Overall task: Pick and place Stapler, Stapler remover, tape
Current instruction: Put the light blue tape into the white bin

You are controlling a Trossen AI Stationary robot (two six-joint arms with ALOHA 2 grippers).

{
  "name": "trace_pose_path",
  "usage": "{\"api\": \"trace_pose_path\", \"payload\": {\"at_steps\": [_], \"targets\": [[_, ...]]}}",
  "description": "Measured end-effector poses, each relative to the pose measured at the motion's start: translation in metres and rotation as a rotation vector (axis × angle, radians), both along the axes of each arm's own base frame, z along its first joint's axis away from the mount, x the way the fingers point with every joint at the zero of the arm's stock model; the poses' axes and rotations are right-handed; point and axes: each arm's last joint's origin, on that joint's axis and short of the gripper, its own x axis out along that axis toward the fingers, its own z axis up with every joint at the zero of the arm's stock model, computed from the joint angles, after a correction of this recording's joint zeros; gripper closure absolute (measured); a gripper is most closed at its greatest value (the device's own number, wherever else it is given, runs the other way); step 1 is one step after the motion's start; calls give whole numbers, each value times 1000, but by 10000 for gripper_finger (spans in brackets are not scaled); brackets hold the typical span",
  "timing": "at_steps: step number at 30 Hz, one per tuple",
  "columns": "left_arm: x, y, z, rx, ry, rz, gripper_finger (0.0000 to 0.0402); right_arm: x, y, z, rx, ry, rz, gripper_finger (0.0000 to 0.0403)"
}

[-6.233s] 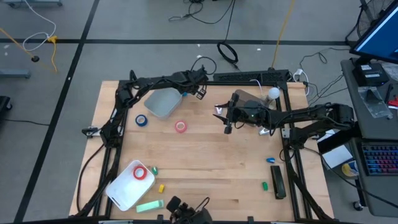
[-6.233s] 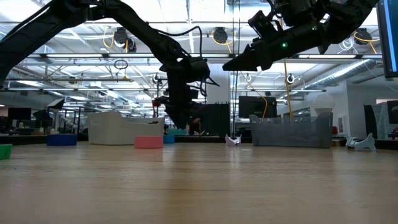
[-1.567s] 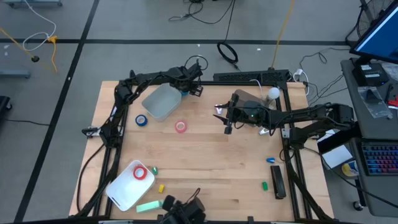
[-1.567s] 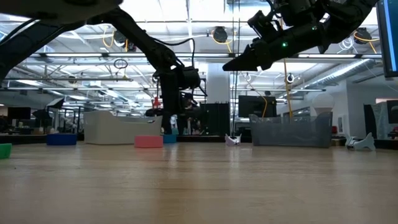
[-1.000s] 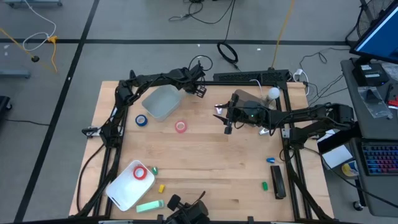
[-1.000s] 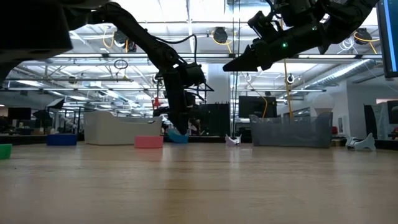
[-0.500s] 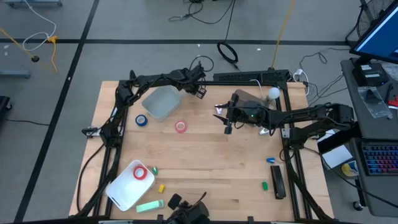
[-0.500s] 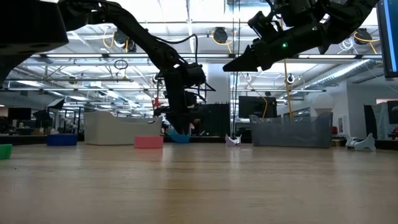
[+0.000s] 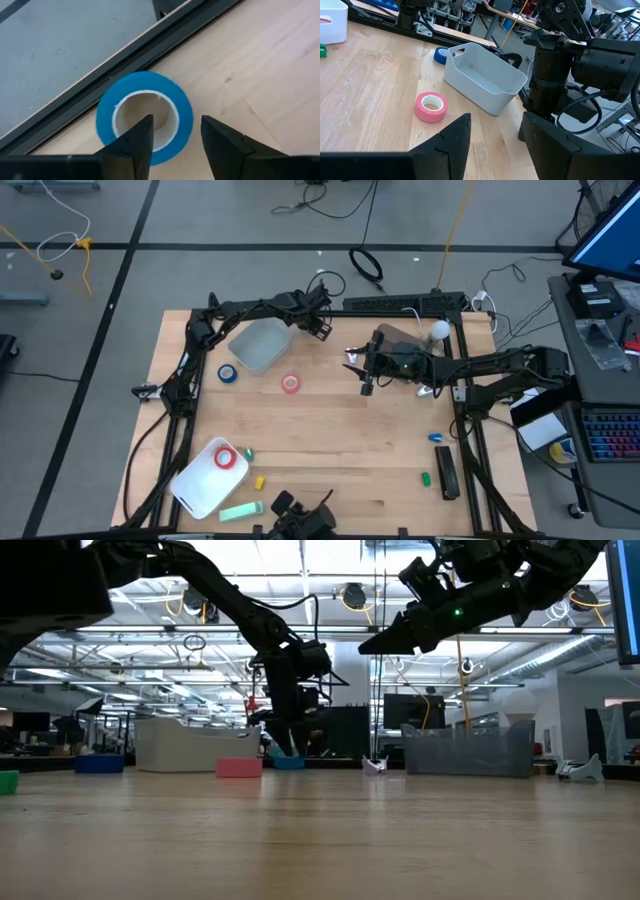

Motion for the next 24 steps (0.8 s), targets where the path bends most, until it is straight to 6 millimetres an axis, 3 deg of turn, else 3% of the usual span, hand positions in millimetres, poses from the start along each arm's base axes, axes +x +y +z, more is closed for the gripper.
{"api": "trace_pose_path", "payload": {"at_steps": [13,24], "targets": [[3,-1,1,-6,-12,-72,282,0,0,1,-1,-5,0,231],[4,-2,1,1,-10,-110,286,0,0,1,5,-9,-1,231]]}}
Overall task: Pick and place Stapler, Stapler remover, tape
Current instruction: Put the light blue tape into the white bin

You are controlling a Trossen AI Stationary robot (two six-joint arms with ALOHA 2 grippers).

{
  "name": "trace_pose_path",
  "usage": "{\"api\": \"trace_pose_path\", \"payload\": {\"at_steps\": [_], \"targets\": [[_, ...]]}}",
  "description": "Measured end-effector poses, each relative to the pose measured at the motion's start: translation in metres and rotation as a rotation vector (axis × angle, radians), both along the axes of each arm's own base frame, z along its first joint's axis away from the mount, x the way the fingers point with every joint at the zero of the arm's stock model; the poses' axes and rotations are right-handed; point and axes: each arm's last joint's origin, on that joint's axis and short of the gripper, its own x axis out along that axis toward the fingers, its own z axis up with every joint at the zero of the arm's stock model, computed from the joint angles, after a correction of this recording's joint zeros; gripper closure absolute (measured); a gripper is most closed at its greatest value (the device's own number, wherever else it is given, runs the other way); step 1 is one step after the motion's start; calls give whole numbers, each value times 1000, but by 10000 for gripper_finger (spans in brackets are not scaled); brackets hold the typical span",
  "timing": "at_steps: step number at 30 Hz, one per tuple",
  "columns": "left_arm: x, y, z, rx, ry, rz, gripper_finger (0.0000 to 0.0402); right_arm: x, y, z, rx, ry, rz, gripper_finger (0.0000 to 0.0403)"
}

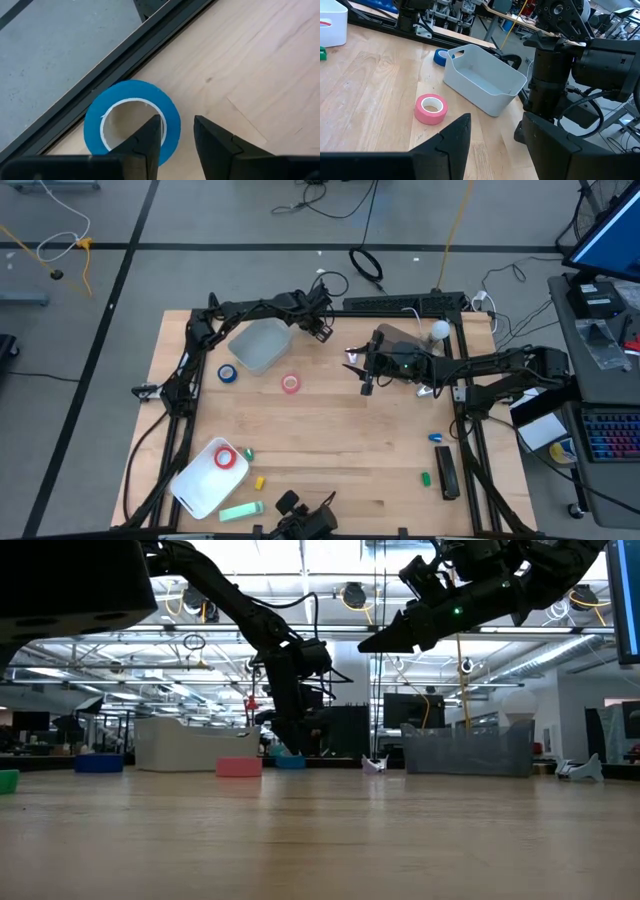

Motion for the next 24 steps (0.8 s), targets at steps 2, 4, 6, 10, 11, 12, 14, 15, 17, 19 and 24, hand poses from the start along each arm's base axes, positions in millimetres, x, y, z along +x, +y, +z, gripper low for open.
{"api": "trace_pose_path", "payload": {"at_steps": [2,4,6,10,11,12,14,15,17,19,24], "targets": [[0,0,0,0,0,-2,286,0,0,0,0,0,0,231],[0,0,0,0,1,-3,286,0,0,0,-1,-4,0,231],[0,0,0,-1,0,-1,286,0,0,1,-3,-15,0,231],[0,0,0,-9,-3,-1,286,1,0,3,-6,-32,0,231],[0,-1,0,-13,-2,-3,286,1,0,3,-6,-32,0,231],[0,-1,0,-19,-1,-5,286,1,0,3,-6,-32,0,231],[-2,-1,-1,-28,12,-5,286,1,0,3,-5,-31,0,231],[-2,-1,-1,-32,17,-4,286,1,0,3,-6,-31,0,231],[-3,-1,-2,-36,22,-4,286,1,0,3,-6,-31,0,231],[-4,1,-2,-36,22,-5,286,1,0,3,-6,-31,0,231],[-7,6,-2,-61,0,-9,286,1,0,3,-7,-30,0,231]]}}
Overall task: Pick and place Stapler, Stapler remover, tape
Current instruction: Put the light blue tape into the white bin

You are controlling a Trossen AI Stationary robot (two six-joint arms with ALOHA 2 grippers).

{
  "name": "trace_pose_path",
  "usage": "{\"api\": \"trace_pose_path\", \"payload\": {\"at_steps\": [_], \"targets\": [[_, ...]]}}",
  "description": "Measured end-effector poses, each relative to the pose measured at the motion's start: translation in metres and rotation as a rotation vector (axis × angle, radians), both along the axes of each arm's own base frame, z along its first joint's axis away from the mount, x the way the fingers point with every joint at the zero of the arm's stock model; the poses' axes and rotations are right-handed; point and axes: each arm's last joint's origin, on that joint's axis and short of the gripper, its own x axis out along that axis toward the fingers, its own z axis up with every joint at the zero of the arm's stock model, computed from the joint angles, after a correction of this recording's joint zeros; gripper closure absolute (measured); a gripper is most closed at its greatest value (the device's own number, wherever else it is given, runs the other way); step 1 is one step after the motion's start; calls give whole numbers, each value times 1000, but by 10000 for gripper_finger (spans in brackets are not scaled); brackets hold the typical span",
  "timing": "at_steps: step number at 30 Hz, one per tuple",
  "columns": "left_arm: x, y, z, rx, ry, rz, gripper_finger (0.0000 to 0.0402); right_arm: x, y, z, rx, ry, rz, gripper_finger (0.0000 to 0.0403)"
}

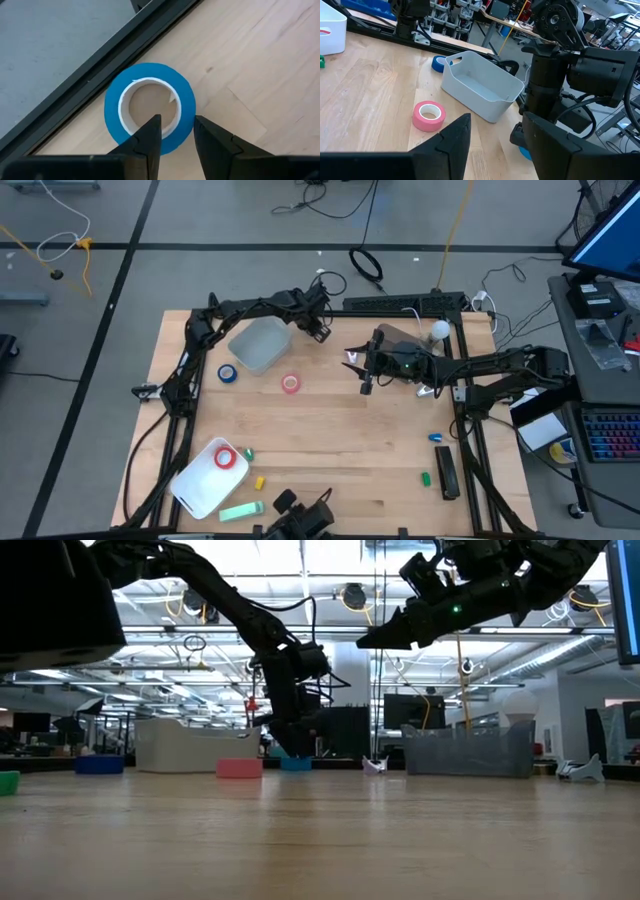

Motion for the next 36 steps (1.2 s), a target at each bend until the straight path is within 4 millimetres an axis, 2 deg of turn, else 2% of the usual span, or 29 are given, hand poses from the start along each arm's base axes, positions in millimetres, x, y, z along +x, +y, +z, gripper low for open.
{"api": "trace_pose_path", "payload": {"at_steps": [14,17,24,32,36], "targets": [[-1,3,-3,-21,-17,-45,287,0,0,2,-6,-25,0,231],[0,3,-3,-26,-22,-38,303,0,0,3,-7,-29,0,231],[6,-4,-2,-17,-35,-79,377,1,0,4,-7,-37,0,231],[7,-5,-2,-7,-26,-61,369,1,0,4,-6,-37,-1,231],[7,-6,-2,-4,-24,-76,383,1,0,4,-6,-38,-1,231]]}}
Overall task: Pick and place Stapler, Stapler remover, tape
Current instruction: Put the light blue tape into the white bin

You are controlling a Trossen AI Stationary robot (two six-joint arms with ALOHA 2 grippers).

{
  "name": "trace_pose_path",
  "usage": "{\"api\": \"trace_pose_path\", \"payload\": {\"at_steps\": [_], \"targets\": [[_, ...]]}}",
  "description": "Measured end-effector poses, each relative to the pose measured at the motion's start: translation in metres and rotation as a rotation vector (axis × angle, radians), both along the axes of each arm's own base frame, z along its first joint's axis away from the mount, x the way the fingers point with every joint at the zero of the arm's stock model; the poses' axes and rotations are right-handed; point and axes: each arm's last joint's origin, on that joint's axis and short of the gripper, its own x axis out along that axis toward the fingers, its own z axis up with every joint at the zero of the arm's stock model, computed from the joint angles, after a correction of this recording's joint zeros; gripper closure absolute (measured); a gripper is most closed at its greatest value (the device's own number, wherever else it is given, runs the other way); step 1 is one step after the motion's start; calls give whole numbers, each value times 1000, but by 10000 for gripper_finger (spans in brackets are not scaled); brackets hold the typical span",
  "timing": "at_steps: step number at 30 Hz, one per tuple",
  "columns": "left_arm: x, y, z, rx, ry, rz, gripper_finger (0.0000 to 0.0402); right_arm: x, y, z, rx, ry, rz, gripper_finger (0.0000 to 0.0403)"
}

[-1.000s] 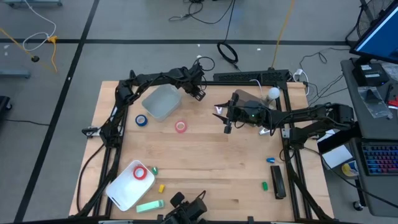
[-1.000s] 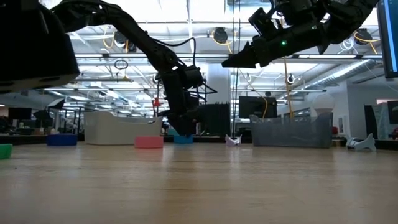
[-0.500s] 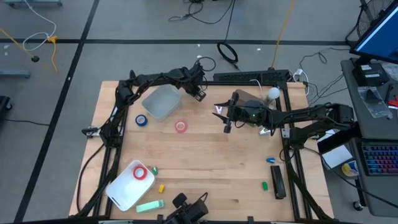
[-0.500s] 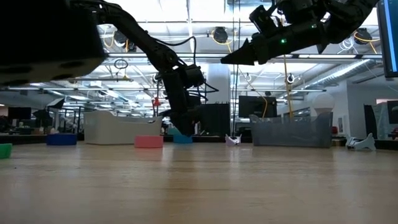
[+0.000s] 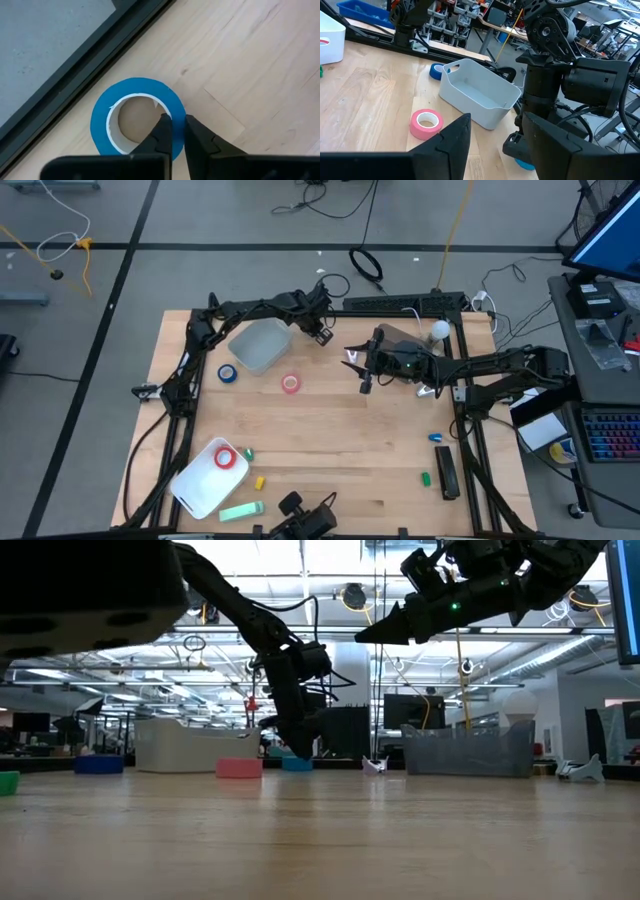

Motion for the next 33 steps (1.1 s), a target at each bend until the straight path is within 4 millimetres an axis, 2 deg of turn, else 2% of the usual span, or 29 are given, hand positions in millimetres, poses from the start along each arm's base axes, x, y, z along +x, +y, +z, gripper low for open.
{"api": "trace_pose_path", "payload": {"at_steps": [13,19,25,33], "targets": [[1,-5,1,12,26,-28,383,0,-1,0,-47,16,-12,231],[-3,-12,18,-1,32,-51,383,-2,-5,-1,-129,66,-158,231],[-11,-25,62,32,-26,-114,383,-5,-6,-6,-186,153,-271,231],[-40,-57,143,-48,-230,-300,383,-4,2,-11,-161,190,-246,232]]}}
